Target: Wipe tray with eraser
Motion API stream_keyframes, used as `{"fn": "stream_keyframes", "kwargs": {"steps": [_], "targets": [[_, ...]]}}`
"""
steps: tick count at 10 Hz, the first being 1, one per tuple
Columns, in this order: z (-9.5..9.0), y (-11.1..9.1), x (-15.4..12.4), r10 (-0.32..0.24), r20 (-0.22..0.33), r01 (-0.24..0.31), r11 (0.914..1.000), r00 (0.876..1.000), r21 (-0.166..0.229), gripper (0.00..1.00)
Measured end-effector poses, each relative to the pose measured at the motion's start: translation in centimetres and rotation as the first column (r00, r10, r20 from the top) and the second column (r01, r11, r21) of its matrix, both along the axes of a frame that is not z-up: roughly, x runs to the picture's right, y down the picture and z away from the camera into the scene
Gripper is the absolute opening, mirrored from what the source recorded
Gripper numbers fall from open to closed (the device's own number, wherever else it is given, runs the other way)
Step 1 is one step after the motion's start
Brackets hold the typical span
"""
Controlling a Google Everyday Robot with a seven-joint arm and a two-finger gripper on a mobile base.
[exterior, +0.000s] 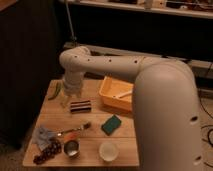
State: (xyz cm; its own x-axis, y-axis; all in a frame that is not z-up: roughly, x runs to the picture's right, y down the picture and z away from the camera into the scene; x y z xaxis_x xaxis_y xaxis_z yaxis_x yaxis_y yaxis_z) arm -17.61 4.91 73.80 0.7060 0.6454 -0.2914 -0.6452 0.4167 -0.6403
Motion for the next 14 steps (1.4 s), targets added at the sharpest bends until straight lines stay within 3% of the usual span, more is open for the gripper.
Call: {"fn": "stream_keyframes", "kwargs": {"steps": [1, 2, 3, 5, 6, 8, 9, 11, 13, 14], "targets": [[0.0, -0.2, 0.3, -0.005, 0.053, 0.001, 0.9973, 0.999, 0.074, 0.65], [-0.2, -0.3, 0.8, -0.018, 0.11, 0.0, 0.9876, 0.994, 0.157, 0.65], [-0.7, -0.4, 1.4, -0.043, 0.17, -0.002, 0.9663, 0.985, 0.257, 0.65], [-1.7, -0.3, 1.3, -0.082, 0.234, -0.005, 0.9369, 0.969, 0.35, 0.65], [-1.9, -0.4, 1.5, -0.091, 0.248, -0.008, 0.9279, 0.965, 0.373, 0.65], [-1.1, -0.8, 0.6, -0.116, 0.239, 0.024, 0.9344, 0.964, 0.355, 0.65], [-0.2, -1.1, 0.2, -0.159, 0.246, 0.062, 0.9305, 0.956, 0.361, 0.65], [2.9, -1.5, -0.9, -0.27, 0.289, 0.148, 0.9118, 0.918, 0.383, 0.65], [4.7, -1.8, -0.7, -0.309, 0.299, 0.176, 0.9006, 0.903, 0.397, 0.65], [4.8, -1.7, -0.9, -0.312, 0.301, 0.179, 0.8999, 0.901, 0.398, 0.65]]}}
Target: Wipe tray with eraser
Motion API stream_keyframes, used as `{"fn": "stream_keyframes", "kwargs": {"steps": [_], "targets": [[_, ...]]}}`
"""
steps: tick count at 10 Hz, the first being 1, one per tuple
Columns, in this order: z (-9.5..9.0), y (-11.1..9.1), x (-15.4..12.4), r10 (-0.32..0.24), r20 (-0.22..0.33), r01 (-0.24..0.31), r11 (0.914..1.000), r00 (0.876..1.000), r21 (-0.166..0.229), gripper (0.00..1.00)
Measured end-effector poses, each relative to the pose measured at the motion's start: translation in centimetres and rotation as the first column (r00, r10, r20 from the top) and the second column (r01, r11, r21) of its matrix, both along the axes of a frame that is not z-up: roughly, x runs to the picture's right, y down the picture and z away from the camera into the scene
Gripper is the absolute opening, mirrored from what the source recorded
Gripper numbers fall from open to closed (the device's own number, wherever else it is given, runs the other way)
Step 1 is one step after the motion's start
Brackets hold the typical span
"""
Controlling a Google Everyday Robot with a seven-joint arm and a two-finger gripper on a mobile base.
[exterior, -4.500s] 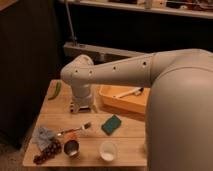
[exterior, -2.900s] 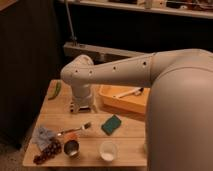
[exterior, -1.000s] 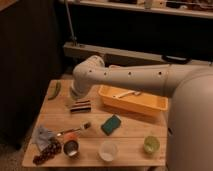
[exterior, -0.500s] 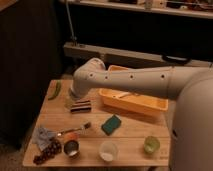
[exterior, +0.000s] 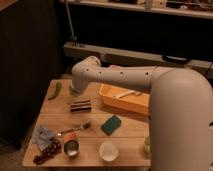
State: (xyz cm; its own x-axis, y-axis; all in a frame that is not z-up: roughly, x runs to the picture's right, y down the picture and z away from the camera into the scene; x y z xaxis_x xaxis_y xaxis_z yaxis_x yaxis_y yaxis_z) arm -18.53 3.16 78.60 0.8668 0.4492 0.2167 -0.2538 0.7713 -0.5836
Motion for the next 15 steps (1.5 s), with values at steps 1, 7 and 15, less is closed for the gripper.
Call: {"fn": "stream_keyframes", "kwargs": {"steps": [1, 7, 15], "targets": [[0.0, 0.0, -0.1, -0.001, 0.003, 0.001, 1.0, 1.0, 0.0, 0.65], [6.0, 4.4, 1.5, -0.056, 0.002, 0.056, 0.9981, 0.998, -0.026, 0.65], [10.4, 3.8, 3.5, -0.078, 0.097, 0.075, 0.9968, 0.992, 0.027, 0.65]]}}
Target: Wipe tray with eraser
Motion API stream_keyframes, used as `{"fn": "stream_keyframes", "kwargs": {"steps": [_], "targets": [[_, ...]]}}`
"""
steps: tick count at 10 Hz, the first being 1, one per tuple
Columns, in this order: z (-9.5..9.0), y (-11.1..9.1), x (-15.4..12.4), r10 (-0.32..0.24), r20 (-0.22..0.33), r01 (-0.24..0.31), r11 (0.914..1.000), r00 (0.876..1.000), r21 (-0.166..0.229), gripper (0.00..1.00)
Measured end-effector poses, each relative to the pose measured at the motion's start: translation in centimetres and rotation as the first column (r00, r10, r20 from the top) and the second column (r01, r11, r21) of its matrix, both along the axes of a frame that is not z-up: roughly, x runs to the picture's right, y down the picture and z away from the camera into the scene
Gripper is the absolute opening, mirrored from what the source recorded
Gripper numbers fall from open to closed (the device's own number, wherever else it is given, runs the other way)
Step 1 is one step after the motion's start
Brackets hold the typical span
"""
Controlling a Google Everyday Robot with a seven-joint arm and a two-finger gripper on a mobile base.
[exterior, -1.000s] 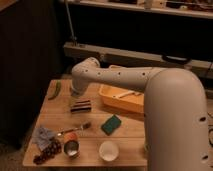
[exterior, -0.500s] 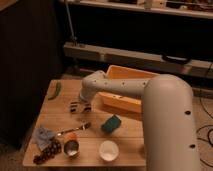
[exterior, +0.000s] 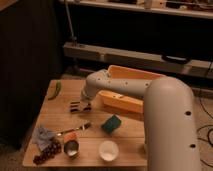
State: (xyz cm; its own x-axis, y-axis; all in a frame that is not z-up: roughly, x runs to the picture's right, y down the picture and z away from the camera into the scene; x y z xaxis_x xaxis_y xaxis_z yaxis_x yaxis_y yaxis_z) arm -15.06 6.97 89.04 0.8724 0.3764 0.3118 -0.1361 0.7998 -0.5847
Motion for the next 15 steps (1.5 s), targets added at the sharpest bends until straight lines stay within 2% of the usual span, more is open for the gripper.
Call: {"fn": "stream_keyframes", "kwargs": {"steps": [5, 9, 13, 15], "targets": [[0.3, 0.2, -0.7, -0.011, 0.051, 0.013, 0.999, 0.999, -0.043, 0.65], [0.7, 1.0, -0.7, -0.02, 0.065, 0.025, 0.9967, 0.998, -0.078, 0.65], [1.1, 1.7, -1.1, -0.041, 0.066, 0.047, 0.9947, 0.997, -0.091, 0.65], [1.4, 2.1, -2.0, -0.07, 0.07, 0.077, 0.9925, 0.995, -0.095, 0.65]]}}
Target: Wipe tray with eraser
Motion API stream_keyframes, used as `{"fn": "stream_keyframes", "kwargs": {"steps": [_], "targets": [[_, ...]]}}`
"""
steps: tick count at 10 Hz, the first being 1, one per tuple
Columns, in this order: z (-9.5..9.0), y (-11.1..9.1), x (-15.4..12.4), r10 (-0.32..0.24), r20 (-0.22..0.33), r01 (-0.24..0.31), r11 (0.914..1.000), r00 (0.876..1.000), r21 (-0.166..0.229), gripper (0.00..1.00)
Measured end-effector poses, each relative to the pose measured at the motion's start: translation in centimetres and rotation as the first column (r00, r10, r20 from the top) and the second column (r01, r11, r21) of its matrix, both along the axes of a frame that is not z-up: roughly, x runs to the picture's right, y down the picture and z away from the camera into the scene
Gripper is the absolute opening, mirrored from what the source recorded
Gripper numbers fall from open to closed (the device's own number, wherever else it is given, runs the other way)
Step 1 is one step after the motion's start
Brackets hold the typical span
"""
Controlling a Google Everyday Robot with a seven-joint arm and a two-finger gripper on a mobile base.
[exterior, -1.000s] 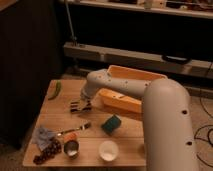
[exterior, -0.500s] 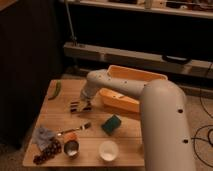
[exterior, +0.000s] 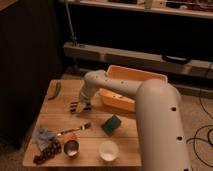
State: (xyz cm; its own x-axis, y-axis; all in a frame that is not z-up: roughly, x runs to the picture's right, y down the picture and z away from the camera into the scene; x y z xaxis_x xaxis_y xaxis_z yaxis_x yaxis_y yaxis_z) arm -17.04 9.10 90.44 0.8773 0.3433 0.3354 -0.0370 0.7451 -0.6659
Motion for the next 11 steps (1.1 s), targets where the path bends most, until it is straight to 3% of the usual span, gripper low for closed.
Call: {"fn": "stream_keyframes", "kwargs": {"steps": [2, 6, 8, 11], "targets": [[0.4, 0.5, -0.1, -0.016, -0.006, 0.016, 0.9998, 1.0, -0.012, 0.62], [0.3, 0.5, -0.9, -0.024, 0.004, 0.024, 0.9993, 1.0, -0.029, 0.22], [-0.7, -1.0, -0.8, -0.004, 0.016, 0.005, 0.9998, 1.0, -0.021, 0.1], [-4.5, -6.7, 0.1, 0.036, 0.026, -0.036, 0.9993, 0.999, 0.003, 0.09]]}}
